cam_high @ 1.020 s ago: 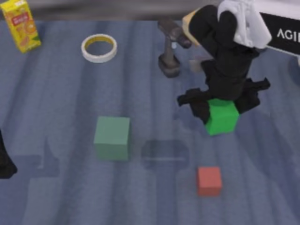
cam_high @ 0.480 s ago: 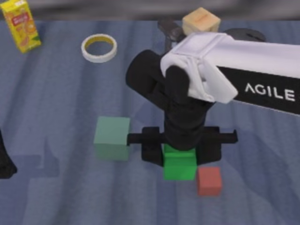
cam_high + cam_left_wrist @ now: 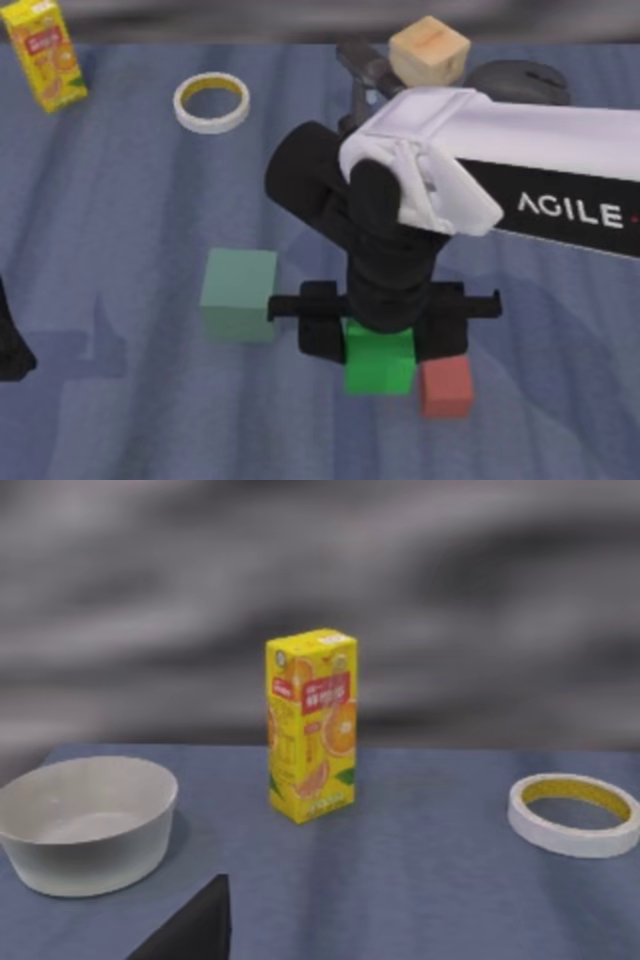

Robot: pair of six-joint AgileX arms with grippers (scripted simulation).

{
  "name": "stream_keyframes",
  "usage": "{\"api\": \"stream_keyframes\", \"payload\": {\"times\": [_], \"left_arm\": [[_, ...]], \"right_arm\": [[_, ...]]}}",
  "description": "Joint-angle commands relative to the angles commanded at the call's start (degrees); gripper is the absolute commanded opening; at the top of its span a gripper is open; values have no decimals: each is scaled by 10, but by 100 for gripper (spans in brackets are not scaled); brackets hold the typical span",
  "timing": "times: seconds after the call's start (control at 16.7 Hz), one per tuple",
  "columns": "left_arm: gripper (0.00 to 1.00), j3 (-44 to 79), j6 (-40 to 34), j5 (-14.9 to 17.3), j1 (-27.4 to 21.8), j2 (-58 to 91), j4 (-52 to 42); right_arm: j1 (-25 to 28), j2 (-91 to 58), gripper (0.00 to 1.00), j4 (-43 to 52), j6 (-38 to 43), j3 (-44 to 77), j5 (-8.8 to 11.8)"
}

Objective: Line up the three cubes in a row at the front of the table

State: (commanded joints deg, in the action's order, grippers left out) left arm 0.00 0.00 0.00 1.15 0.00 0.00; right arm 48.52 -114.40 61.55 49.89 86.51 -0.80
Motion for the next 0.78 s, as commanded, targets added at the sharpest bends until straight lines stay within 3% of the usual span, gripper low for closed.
{"api": "stream_keyframes", "payload": {"times": [0.3,0.6,0.78], "left_arm": [[100,0,0,0,0,0,0],[100,0,0,0,0,0,0],[100,0,0,0,0,0,0]], "right_arm": [[4,-34,0,-107,1,-68,-1],[6,-40,0,-121,1,-78,-1],[6,-40,23,-121,1,-78,-1]]}}
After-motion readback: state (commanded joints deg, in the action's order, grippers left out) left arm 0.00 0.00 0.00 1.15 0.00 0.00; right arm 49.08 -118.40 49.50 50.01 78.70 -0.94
